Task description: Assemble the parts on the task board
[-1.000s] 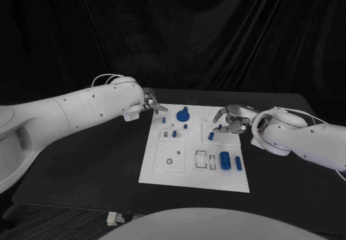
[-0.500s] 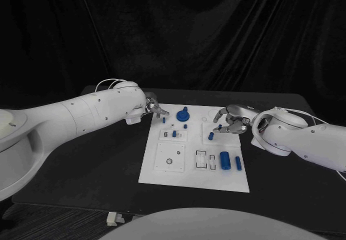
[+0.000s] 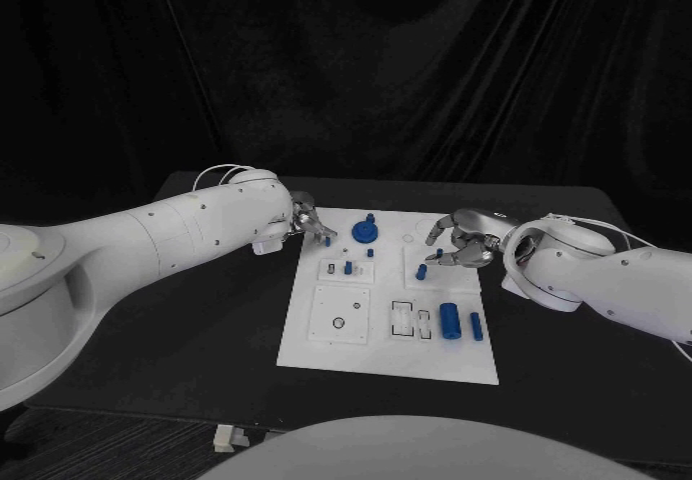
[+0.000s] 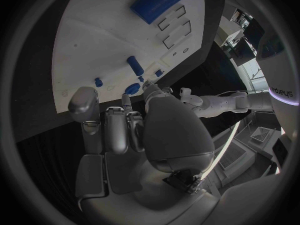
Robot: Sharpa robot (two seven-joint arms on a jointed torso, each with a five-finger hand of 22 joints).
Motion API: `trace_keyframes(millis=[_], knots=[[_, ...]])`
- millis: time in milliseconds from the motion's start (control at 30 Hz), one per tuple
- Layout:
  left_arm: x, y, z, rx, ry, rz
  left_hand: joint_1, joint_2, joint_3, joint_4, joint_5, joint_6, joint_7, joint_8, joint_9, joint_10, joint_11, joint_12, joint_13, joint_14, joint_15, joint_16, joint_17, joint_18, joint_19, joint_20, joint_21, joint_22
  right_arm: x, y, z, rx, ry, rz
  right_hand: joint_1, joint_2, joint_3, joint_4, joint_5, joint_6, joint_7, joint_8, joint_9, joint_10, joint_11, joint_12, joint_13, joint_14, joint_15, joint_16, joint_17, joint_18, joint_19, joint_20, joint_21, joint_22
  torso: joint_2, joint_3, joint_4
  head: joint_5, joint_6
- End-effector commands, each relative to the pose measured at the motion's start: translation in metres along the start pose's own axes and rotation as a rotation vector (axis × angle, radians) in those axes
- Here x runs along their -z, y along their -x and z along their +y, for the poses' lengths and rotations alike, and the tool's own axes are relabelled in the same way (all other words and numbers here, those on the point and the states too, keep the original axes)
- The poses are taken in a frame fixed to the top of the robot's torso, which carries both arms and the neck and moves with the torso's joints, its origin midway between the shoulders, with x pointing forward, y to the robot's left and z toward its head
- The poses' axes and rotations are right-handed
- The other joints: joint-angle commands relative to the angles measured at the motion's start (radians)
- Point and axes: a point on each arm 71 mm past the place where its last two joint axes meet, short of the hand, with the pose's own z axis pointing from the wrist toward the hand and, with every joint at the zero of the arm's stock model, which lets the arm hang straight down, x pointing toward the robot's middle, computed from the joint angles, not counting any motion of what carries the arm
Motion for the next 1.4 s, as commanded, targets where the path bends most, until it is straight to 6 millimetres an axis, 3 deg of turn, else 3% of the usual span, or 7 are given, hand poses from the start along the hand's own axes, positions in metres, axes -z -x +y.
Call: trace_keyframes(millis=[33, 267, 767, 900, 1033, 1200, 1400], knots=[[-0.0011, -0.0035, -0.0025, -0.004, -0.017, 0.023, 0.014, -0.001, -0.001, -0.007, 0.01, -0.002, 0.001, -0.005, -0.002, 0.104, 0.007, 0.004, 0.263, 0.107, 0.008, 0.0, 0.263, 0.012, -0.006, 0.004, -0.007, 0.14, 0.0003, 0.0001, 0.0, 0.0, 0.001, -0.009, -0.002, 0.004, -0.005, 0.002, 0.003, 0.005, -0.002, 0.005, -0.001, 0.041, 0.005, -0.002, 0.206, 0.047, 0.008, 0.0, 0.138, -0.002, -0.004, 0.001, -0.006, 0.121, 0.0, -0.0006, -0.0015, 0.001, 0.0], [-0.0027, -0.0067, -0.0032, -0.007, -0.016, 0.036, 0.026, 0.004, 0.003, -0.016, 0.031, -0.003, 0.002, -0.013, -0.004, 0.104, 0.008, 0.004, 0.263, 0.106, 0.009, -0.001, 0.262, 0.013, -0.009, 0.005, -0.011, 0.141, 0.0007, 0.001, 0.0001, -0.002, 0.007, -0.02, -0.003, 0.004, -0.006, 0.002, 0.003, 0.006, -0.001, 0.006, -0.001, 0.042, 0.005, -0.002, 0.207, 0.047, 0.008, 0.0, 0.138, -0.002, -0.003, 0.001, -0.005, 0.121, 0.0, -0.0003, 0.001, -0.003, 0.0], [-0.0043, -0.0063, -0.0029, -0.003, -0.021, 0.029, 0.06, 0.015, 0.024, -0.045, 0.102, -0.005, 0.002, -0.035, -0.012, 0.104, 0.009, 0.004, 0.263, 0.104, 0.01, -0.002, 0.26, 0.014, -0.012, 0.007, -0.017, 0.146, 0.0013, 0.0018, -0.0003, -0.003, 0.008, -0.029, -0.004, 0.004, -0.006, 0.002, 0.003, 0.006, -0.001, 0.007, -0.001, 0.042, 0.005, -0.001, 0.207, 0.048, 0.008, 0.001, 0.139, -0.002, -0.003, 0.001, -0.004, 0.121, 0.0, -0.0008, -0.0004, -0.012, 0.0], [-0.0044, -0.0053, -0.0024, 0.0, -0.027, 0.021, 0.061, 0.011, 0.023, -0.048, 0.104, -0.003, 0.002, -0.035, -0.012, 0.104, 0.009, 0.004, 0.263, 0.106, 0.01, -0.001, 0.262, 0.013, -0.009, 0.007, -0.014, 0.147, 0.0013, 0.0019, -0.0006, -0.002, 0.006, -0.029, -0.004, 0.004, -0.006, 0.002, 0.003, 0.006, -0.001, 0.007, -0.001, 0.042, 0.005, -0.001, 0.207, 0.048, 0.008, 0.001, 0.139, -0.002, -0.003, 0.001, -0.004, 0.121, 0.0, -0.001, -0.0007, -0.013, 0.0], [-0.0044, -0.0045, -0.0024, 0.003, -0.036, 0.013, 0.048, -0.006, 0.009, -0.045, 0.081, 0.007, 0.003, -0.033, -0.008, 0.104, 0.009, 0.004, 0.263, 0.106, 0.01, -0.001, 0.262, 0.013, -0.008, 0.007, -0.014, 0.15, 0.0012, 0.0019, -0.0008, -0.002, 0.005, -0.029, -0.004, 0.004, -0.006, 0.002, 0.003, 0.006, -0.001, 0.007, -0.001, 0.042, 0.005, -0.001, 0.207, 0.048, 0.008, 0.001, 0.139, -0.002, -0.003, 0.001, -0.004, 0.121, 0.0, -0.0009, -0.0005, -0.014, 0.0], [-0.0043, -0.0042, -0.0033, 0.005, -0.047, 0.008, 0.024, -0.019, -0.017, -0.031, 0.028, 0.015, 0.004, -0.033, -0.002, 0.104, 0.01, 0.004, 0.263, 0.107, 0.01, 0.0, 0.263, 0.012, -0.004, 0.008, -0.014, 0.154, 0.0006, 0.0019, -0.0009, -0.002, 0.004, -0.028, -0.004, 0.004, -0.007, 0.002, 0.003, 0.007, -0.001, 0.008, -0.002, 0.044, 0.006, 0.0, 0.209, 0.048, 0.008, 0.003, 0.141, -0.003, -0.002, 0.001, -0.003, 0.122, 0.0, -0.0007, 0.0007, -0.016, 0.0], [-0.0044, -0.0037, -0.0038, 0.007, -0.051, 0.0, 0.018, -0.023, -0.028, -0.026, 0.008, 0.017, 0.004, -0.034, 0.001, 0.104, 0.01, 0.004, 0.263, 0.107, 0.01, 0.0, 0.263, 0.011, -0.001, 0.008, -0.012, 0.157, -0.0004, 0.0017, -0.0007, -0.001, 0.004, -0.027, -0.004, 0.004, -0.007, 0.002, 0.003, 0.007, -0.001, 0.008, -0.002, 0.044, 0.006, 0.0, 0.209, 0.048, 0.008, 0.003, 0.141, -0.003, -0.002, 0.001, -0.003, 0.122, 0.0, -0.0005, 0.0012, -0.016, 0.0]])
